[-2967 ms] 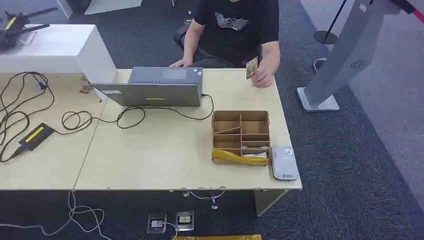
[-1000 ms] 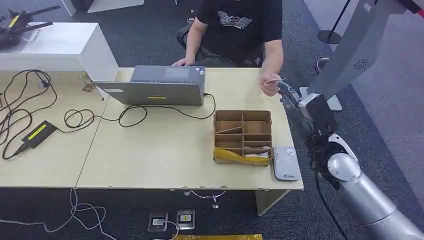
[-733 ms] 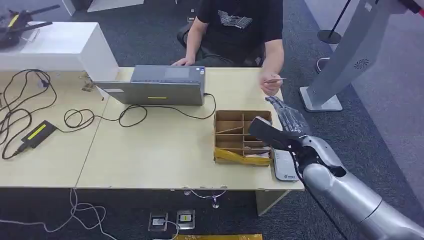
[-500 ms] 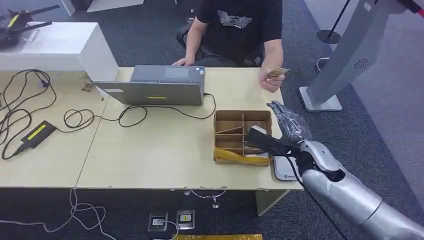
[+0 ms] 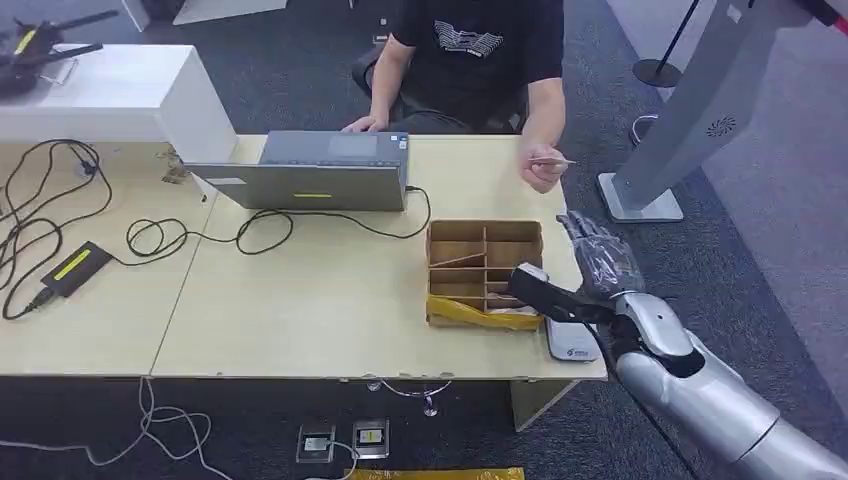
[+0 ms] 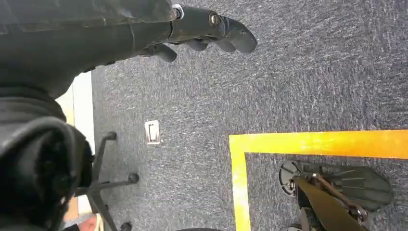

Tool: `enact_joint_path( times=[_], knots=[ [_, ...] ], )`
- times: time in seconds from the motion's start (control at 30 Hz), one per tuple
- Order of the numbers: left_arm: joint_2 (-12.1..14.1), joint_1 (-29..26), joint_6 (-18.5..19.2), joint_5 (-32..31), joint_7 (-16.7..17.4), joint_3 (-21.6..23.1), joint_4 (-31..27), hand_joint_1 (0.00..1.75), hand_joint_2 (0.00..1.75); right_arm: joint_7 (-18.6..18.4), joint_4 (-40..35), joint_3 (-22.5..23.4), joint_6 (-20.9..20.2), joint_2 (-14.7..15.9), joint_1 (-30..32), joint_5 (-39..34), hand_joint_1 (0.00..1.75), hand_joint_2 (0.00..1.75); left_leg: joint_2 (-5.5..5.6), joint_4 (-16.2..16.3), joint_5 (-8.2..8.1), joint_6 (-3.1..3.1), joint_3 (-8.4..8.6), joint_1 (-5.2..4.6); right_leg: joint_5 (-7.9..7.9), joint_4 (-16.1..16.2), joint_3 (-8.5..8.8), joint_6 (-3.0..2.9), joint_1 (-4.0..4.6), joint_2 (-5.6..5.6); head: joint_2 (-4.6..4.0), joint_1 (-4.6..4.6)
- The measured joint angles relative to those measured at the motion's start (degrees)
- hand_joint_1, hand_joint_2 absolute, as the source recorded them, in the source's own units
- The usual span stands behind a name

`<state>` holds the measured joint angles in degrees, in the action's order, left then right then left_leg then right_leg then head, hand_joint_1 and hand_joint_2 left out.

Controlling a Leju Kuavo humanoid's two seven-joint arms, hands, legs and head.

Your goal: Pass the card to the sensor for recognition and then transmit it.

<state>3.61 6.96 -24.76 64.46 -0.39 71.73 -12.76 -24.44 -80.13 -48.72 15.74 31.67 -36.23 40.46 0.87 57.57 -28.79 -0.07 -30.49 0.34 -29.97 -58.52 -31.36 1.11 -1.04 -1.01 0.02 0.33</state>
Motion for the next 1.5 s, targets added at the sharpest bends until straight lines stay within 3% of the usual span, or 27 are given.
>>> enact_joint_path(
  times=[0.27, 0.5, 0.83, 1.17, 1.5],
  knots=[
    [0.15, 0.01, 0.79, -1.6, 0.0, 0.02, 0.0, 0.0, 0.0, -1.84, -1.97, 5.07, 0.0, 0.15, 0.54, 6.4, 0.0, 1.75, 0.0, 0.0, 0.0, 0.0, 0.02, 0.0, 0.01, 0.0, 0.0, 0.0, 0.0, 0.02, 0.0, 0.0],
    [0.15, 0.02, 0.83, -1.77, 0.0, 0.02, 0.0, 0.0, 0.0, -2.34, -2.95, 7.12, -0.46, 0.09, 1.0, 7.52, 0.0, 1.75, 0.0, 0.0, 0.0, 0.0, 0.01, 0.0, 0.0, 0.0, 0.01, 0.0, 0.0, 0.01, 0.0, -0.02],
    [0.13, 0.05, 1.38, -2.36, 0.17, 0.39, 0.0, 0.0, 0.0, 0.83, -3.23, 7.01, -2.21, -1.47, 2.32, 7.76, 0.0, 1.75, 0.0, -0.01, 0.0, 0.0, 0.0, 0.01, 0.0, -0.01, 0.01, 0.0, 0.01, 0.01, 0.0, 0.0],
    [0.02, 0.08, 1.51, -2.88, 1.13, 0.5, 0.0, 0.0, 0.0, 1.27, -2.51, 6.95, -2.49, -4.35, 2.54, 8.76, 0.0, 1.75, 0.0, -0.01, 0.0, 0.0, -0.01, 0.0, 0.0, -0.01, 0.01, 0.0, 0.0, 0.0, 0.0, 0.0],
    [-0.07, 0.09, 1.53, -3.39, 1.64, 0.98, 0.0, 0.0, 0.0, -0.09, -1.44, 7.08, -0.74, -4.92, 2.54, 10.78, 0.0, 1.75, 0.0, -0.01, 0.0, 0.0, -0.01, 0.0, 0.0, -0.01, 0.01, 0.0, 0.0, 0.0, -0.02, 0.0]
  ],
)
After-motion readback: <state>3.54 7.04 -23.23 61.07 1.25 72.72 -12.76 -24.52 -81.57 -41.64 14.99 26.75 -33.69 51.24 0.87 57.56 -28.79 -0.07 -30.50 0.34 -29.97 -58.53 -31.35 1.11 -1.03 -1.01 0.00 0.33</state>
